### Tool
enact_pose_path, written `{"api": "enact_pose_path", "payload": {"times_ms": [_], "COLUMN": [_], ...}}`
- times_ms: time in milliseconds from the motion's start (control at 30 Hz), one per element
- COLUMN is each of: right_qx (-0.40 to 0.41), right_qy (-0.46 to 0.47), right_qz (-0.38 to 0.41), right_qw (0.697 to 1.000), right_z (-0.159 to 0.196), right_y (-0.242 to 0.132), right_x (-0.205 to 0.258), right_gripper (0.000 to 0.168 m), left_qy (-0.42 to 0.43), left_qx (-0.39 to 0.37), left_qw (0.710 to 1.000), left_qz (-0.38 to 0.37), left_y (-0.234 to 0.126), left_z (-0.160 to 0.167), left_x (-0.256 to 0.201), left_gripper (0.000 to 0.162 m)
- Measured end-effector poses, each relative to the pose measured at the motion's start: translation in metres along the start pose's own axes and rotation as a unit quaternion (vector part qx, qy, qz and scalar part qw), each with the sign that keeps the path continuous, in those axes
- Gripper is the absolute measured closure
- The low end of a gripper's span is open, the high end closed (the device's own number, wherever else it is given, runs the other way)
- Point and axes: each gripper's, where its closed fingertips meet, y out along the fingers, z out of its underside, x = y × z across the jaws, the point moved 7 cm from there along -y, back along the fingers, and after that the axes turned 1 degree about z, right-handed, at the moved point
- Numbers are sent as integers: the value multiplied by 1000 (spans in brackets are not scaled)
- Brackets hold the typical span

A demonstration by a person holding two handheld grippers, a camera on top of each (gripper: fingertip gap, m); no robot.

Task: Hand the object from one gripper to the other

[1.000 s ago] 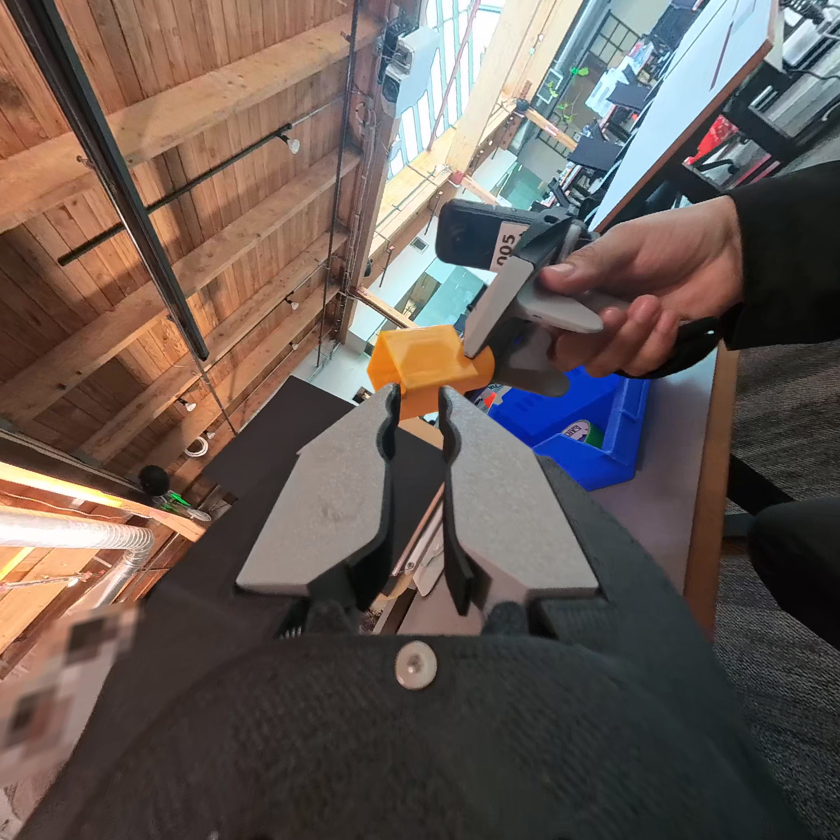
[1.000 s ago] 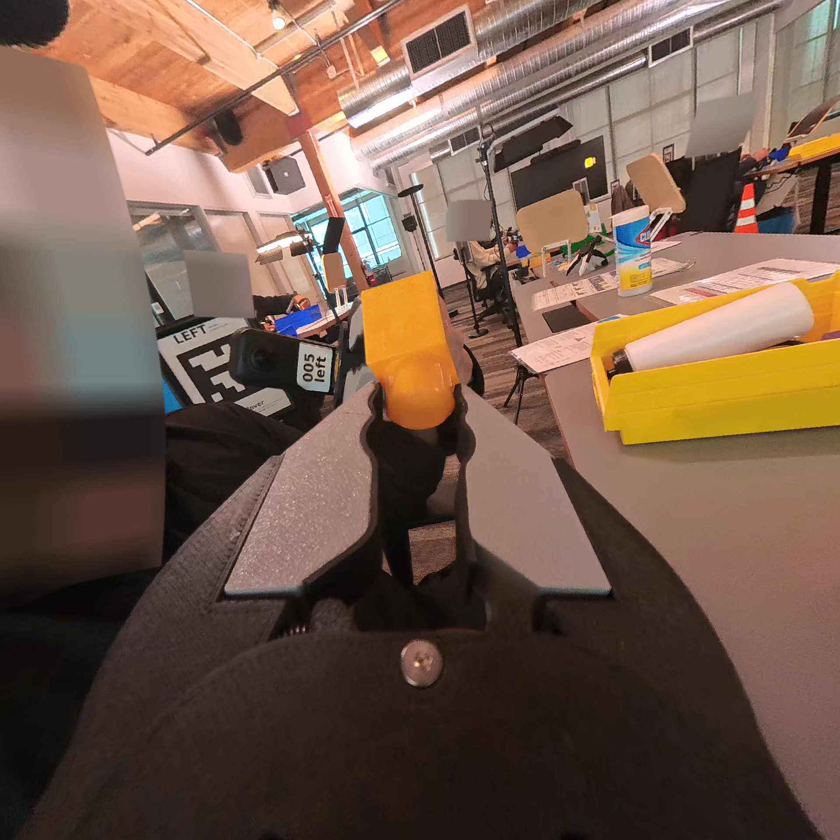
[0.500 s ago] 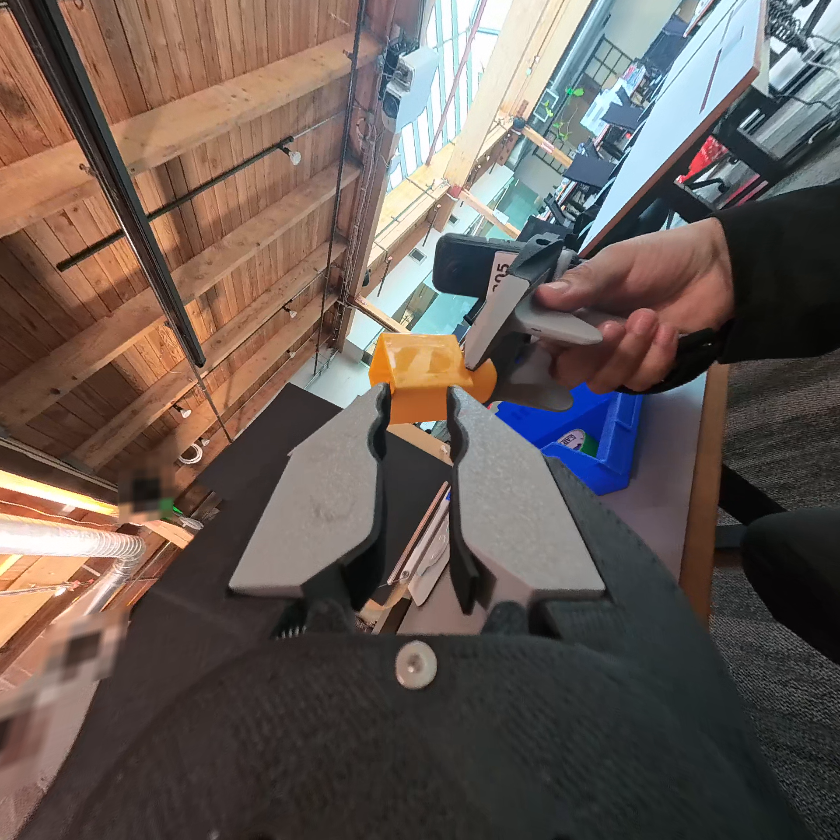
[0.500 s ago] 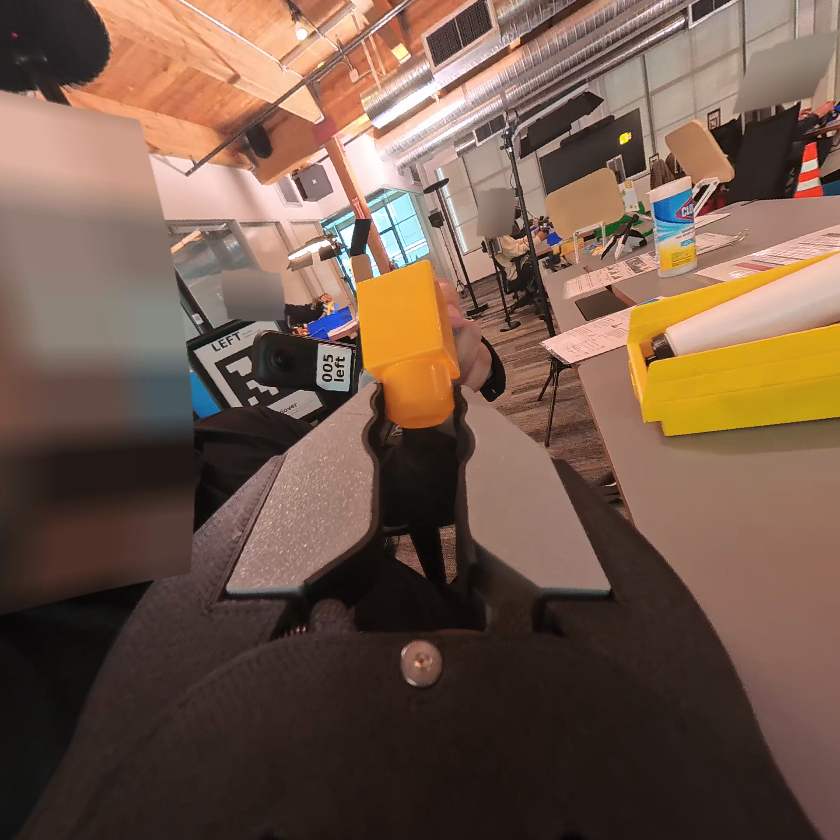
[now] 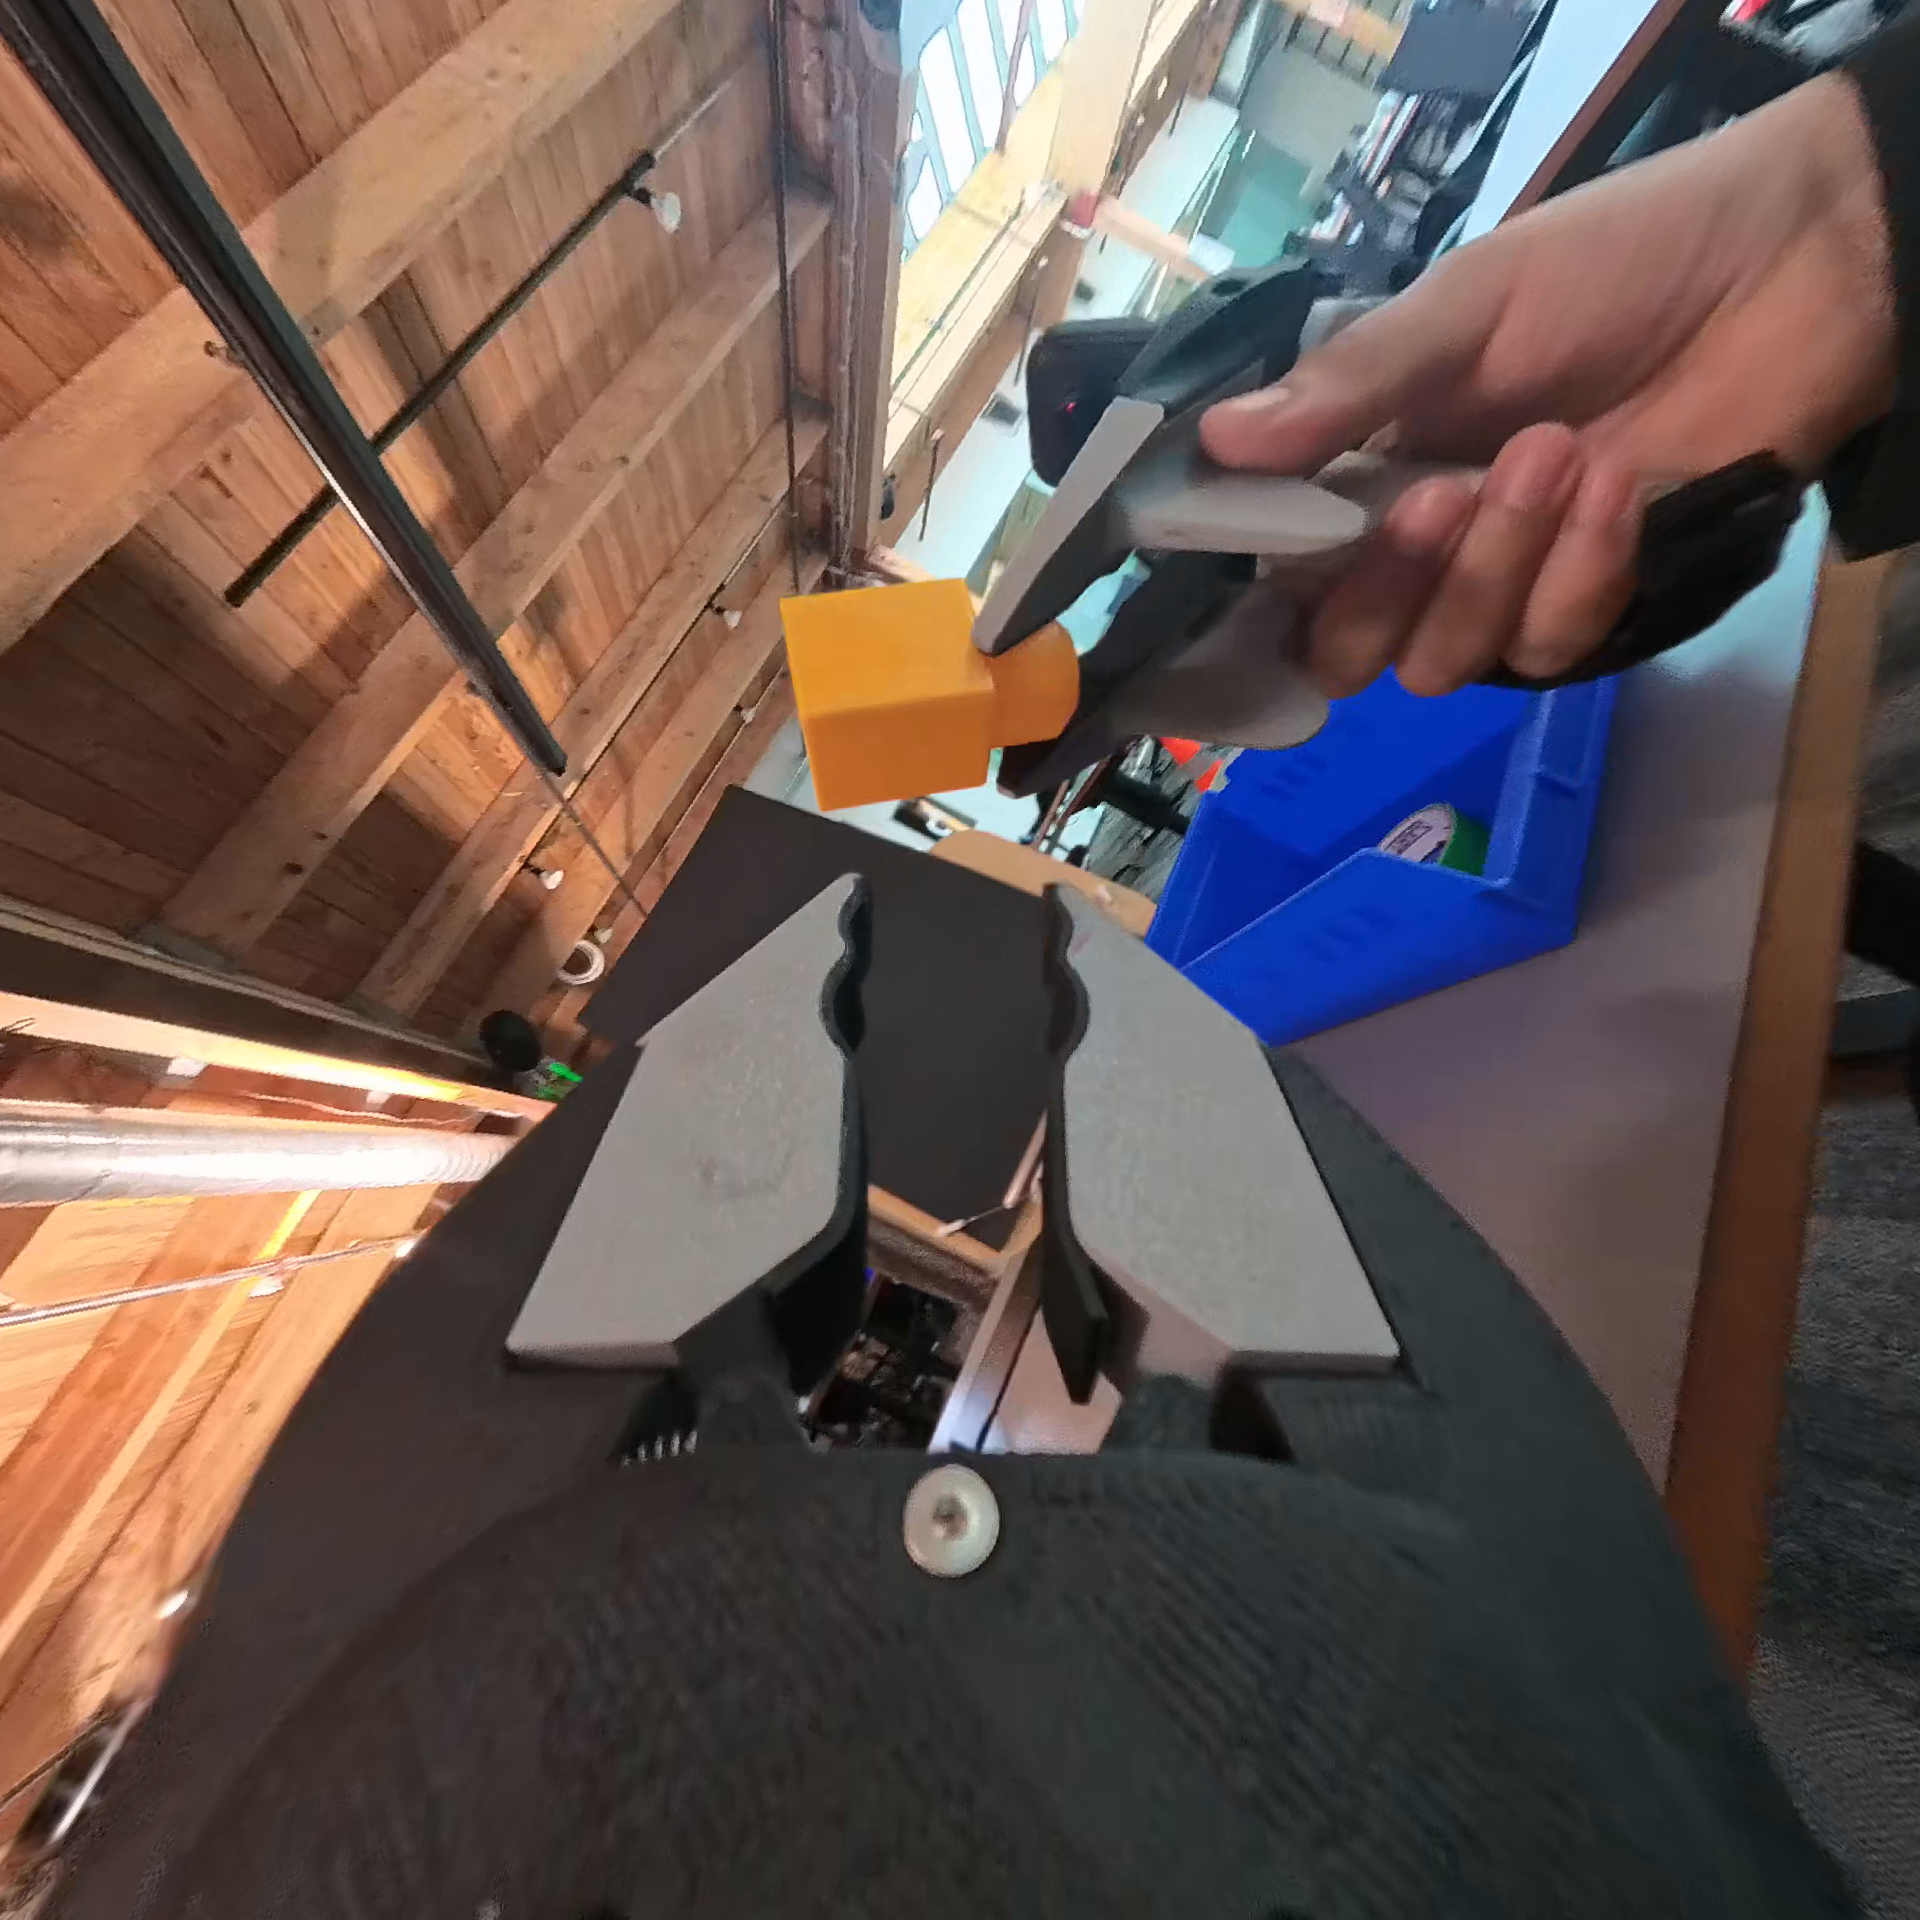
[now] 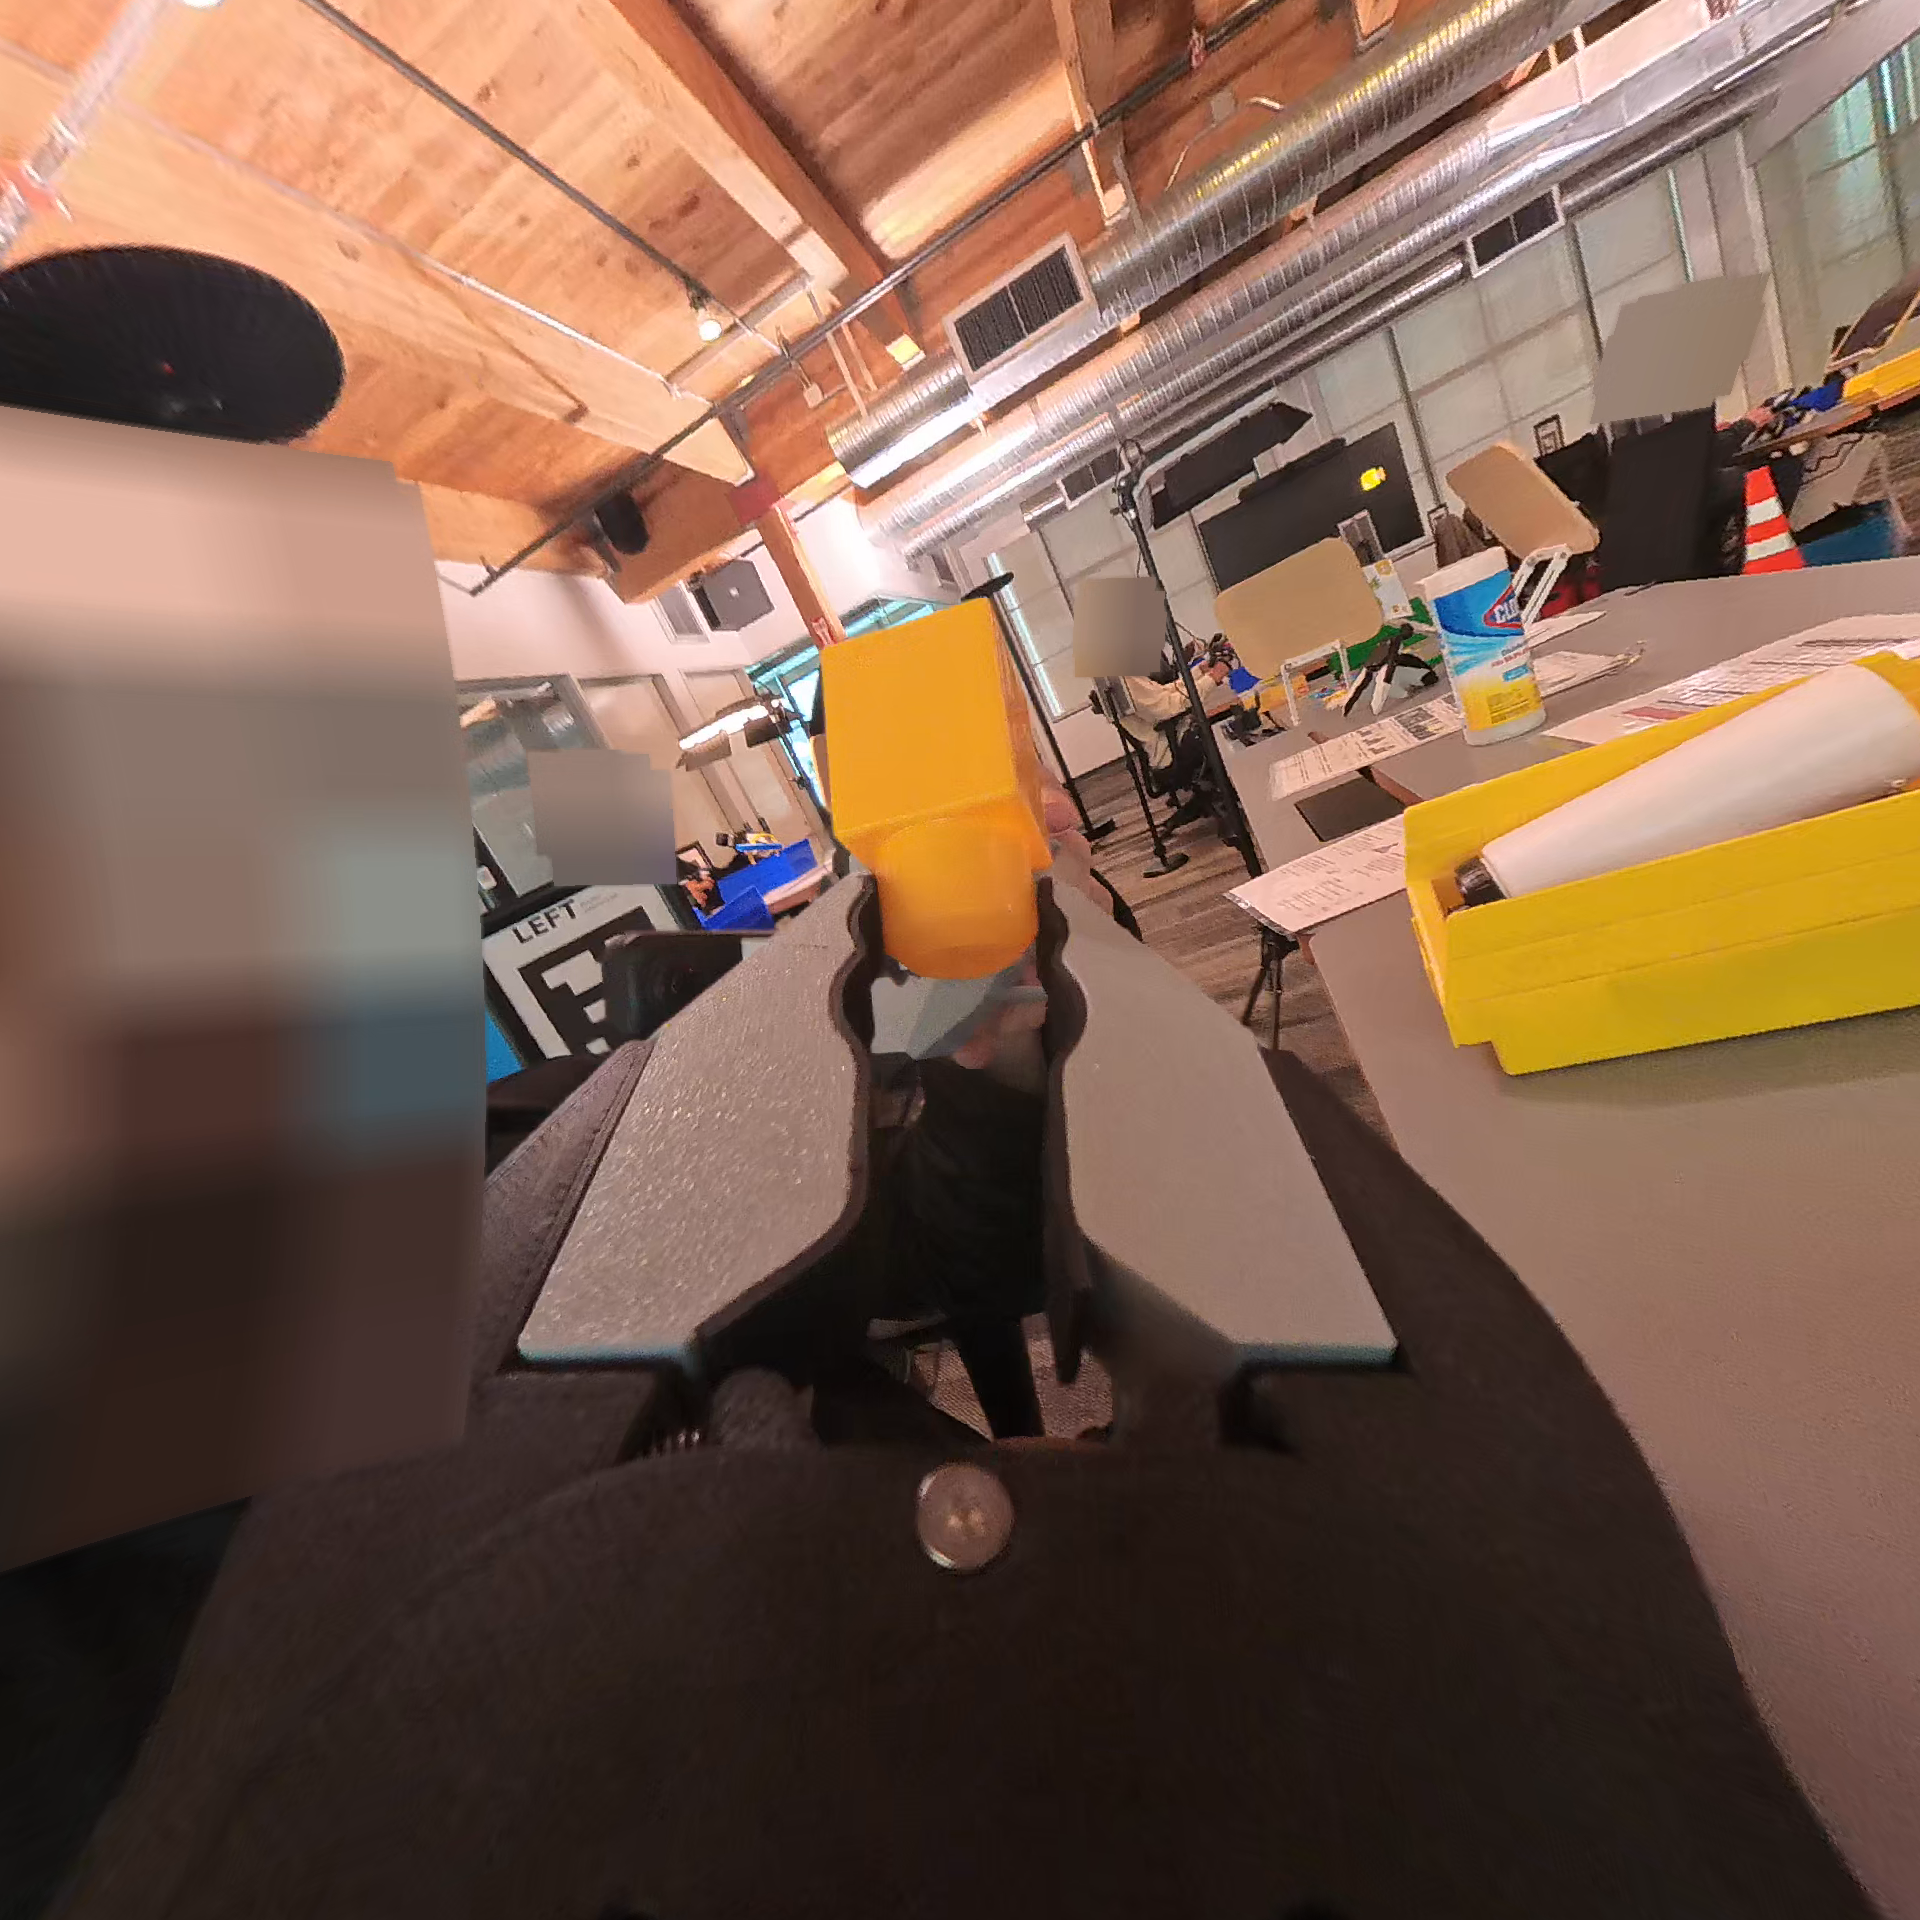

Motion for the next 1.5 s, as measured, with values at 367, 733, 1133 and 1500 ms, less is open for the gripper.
{"api": "enact_pose_path", "payload": {"times_ms": [367,733,1133,1500], "right_qx": [2,14,66,83], "right_qy": [44,74,-6,-39], "right_qz": [-12,-15,66,105], "right_qw": [999,997,996,990], "right_z": [9,19,27,21], "right_y": [10,20,26,14], "right_x": [-9,-18,-19,-23], "right_gripper": [141,141,141,142], "left_qy": [-3,67,88,14], "left_qx": [-10,0,6,4], "left_qw": [999,995,993,1000], "left_qz": [-36,-73,-82,6], "left_y": [4,8,9,-3], "left_z": [-1,2,6,12], "left_x": [1,-4,-4,3], "left_gripper": [117,119,134,126]}}
